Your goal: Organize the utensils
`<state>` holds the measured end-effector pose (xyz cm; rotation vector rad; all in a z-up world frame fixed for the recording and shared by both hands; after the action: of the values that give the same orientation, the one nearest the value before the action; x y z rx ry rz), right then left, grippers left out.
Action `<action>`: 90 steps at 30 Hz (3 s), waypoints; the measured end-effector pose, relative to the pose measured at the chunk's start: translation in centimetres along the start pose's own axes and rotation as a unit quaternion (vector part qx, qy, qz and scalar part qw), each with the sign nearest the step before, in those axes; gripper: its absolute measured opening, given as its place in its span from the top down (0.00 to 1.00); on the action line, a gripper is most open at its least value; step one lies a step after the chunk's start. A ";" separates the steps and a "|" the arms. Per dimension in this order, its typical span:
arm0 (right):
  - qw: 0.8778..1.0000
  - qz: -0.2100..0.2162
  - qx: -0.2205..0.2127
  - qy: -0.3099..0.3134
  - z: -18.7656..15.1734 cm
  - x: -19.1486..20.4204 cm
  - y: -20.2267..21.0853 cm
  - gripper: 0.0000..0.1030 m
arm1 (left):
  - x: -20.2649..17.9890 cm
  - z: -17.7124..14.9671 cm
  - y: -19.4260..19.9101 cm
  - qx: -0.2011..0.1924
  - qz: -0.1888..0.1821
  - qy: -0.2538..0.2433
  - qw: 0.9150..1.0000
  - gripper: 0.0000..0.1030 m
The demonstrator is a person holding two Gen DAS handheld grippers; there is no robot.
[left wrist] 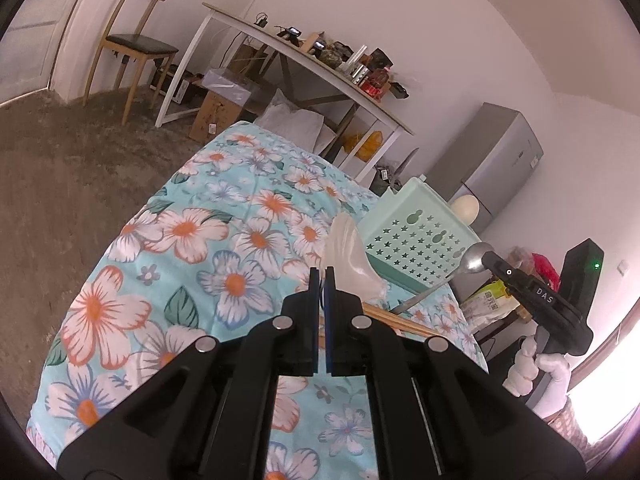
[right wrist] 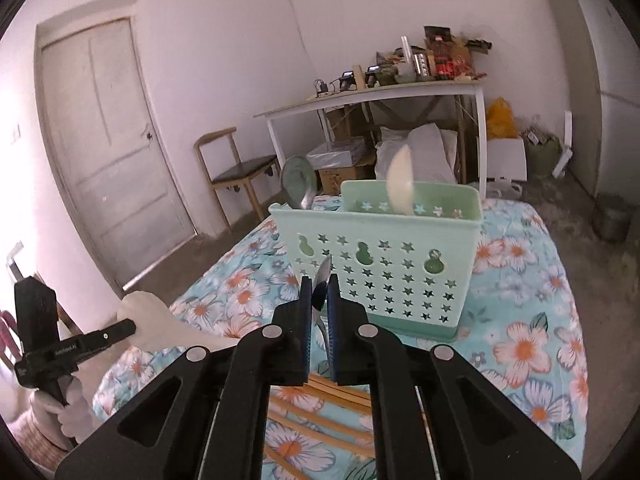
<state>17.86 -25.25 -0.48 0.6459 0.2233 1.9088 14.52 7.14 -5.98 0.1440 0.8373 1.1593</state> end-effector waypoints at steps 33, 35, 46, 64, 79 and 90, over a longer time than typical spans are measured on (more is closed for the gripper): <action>0.996 0.060 -0.067 -0.011 0.7 -1.1 1.9 0.98 | -5.6 4.6 2.8 -0.055 -0.003 -0.055 0.997 0.99; 0.995 0.058 -0.077 -0.006 1.1 -1.1 2.4 0.98 | -6.4 5.6 3.2 -0.068 -0.011 -0.059 0.996 0.99; 0.996 0.061 -0.058 -0.017 0.4 -2.2 2.5 0.98 | -10.0 8.3 3.7 -0.119 -0.005 -0.110 0.987 0.99; 0.952 0.059 0.183 0.237 -7.3 4.5 -7.9 0.62 | -2.7 6.2 3.0 -0.087 0.052 -0.048 0.994 0.99; 0.837 0.017 0.286 0.467 -11.1 7.4 -11.3 0.62 | 1.7 5.3 1.6 -0.071 0.043 0.005 0.997 0.99; 0.859 0.038 0.252 0.444 -11.8 9.6 -11.8 0.90 | 2.4 5.2 1.4 -0.065 0.045 0.010 0.997 0.99</action>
<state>18.19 -10.04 -12.28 0.0379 1.3327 2.1180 17.20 11.37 -2.84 0.0621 0.7773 1.2975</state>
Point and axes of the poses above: each gripper's, at about its wrist camera, not at the fingertips, and y roughly against the way its jaws point, x to its left, z to its top, the point moved 6 cm from there along -y, roughly the way its jaws point, and after that the axes turned 8 degrees about z, right-handed, at the moved point
